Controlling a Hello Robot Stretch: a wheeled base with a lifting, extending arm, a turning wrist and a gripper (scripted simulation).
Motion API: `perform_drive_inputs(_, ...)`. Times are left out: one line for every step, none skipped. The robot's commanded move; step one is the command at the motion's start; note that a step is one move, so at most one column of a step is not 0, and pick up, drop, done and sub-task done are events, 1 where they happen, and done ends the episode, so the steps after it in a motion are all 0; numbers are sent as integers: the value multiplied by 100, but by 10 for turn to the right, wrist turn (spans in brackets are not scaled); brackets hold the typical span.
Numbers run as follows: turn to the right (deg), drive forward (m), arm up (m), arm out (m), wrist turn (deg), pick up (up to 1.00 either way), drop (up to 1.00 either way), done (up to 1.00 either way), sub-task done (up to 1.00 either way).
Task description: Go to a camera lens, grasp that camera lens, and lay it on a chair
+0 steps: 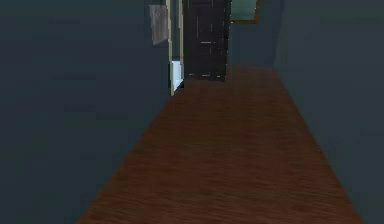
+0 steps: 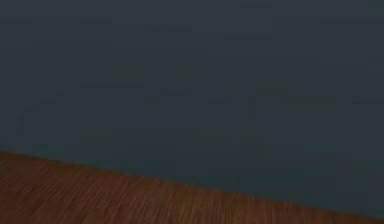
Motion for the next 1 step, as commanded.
perform_drive_inputs(30, 0, 0, 0, 0, 0, 0, 0, 0)
